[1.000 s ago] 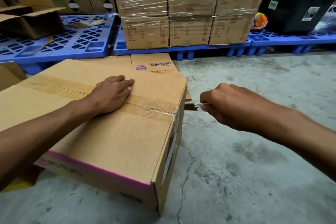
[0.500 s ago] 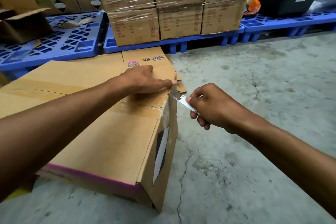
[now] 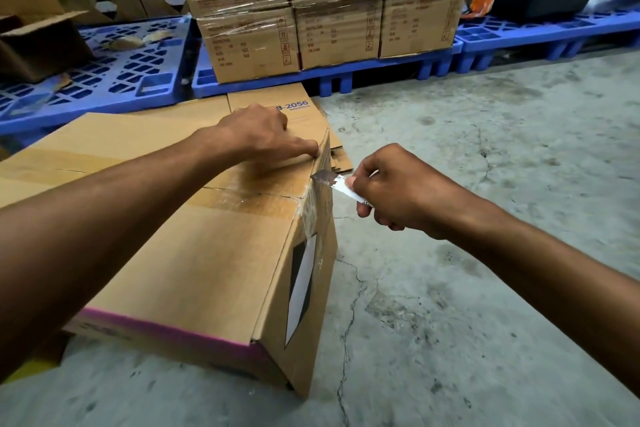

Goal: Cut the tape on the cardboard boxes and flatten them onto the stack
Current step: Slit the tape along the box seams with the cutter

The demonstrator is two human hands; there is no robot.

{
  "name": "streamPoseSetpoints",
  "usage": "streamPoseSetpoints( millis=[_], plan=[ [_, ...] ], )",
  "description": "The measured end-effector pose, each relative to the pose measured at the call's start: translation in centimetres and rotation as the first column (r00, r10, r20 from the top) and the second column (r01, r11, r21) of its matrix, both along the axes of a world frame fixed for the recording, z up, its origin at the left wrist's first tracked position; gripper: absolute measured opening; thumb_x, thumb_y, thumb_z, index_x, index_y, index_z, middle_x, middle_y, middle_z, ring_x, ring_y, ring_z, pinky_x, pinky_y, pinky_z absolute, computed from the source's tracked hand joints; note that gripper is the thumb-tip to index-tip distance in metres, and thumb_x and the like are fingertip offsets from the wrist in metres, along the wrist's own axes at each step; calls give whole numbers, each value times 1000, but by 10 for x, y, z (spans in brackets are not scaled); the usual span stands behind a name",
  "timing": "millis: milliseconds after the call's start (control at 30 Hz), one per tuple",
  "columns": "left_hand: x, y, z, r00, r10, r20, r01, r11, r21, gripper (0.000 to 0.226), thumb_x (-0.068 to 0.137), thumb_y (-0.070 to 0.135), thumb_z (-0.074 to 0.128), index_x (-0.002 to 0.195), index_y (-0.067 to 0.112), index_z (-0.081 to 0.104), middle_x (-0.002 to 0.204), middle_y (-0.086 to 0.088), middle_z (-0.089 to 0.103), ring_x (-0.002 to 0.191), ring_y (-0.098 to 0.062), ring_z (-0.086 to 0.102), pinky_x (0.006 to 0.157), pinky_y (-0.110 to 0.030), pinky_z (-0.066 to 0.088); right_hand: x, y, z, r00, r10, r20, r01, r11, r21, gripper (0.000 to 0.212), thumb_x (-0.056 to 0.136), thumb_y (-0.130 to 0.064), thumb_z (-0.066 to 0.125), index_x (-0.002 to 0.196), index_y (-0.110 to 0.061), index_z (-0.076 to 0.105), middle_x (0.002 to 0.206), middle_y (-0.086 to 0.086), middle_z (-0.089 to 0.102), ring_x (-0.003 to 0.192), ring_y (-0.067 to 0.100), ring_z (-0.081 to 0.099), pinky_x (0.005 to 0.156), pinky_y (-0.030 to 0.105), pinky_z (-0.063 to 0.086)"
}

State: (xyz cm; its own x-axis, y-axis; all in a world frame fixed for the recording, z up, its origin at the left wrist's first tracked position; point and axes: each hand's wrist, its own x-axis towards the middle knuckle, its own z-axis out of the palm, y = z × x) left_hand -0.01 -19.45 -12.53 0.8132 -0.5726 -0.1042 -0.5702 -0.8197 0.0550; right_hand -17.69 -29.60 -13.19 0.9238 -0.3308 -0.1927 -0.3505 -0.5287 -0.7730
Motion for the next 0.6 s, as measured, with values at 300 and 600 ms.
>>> streamPoseSetpoints(
  millis=[300,600],
  plan=[
    [-1,2,-1,999,5,48,-5,1000,-6,87,70,79,50,131,17,54,130,-13,54,111,-30,52,74,-31,41,2,4,5,998,64,-20,-66,994,-88,30,97,-21,52,73,-7,65,65,2,65,40,11,42,40,21,34],
    [-4,6,-4,995,28,96,-26,1000,-15,85,72,80,46,127,16,58,121,-13,59,89,-22,48,69,-30,39,-7,11,7,989,145,8,-142,975,-171,34,96,-23,54,70,-11,73,59,-3,63,30,-2,42,35,12,29]
  ],
)
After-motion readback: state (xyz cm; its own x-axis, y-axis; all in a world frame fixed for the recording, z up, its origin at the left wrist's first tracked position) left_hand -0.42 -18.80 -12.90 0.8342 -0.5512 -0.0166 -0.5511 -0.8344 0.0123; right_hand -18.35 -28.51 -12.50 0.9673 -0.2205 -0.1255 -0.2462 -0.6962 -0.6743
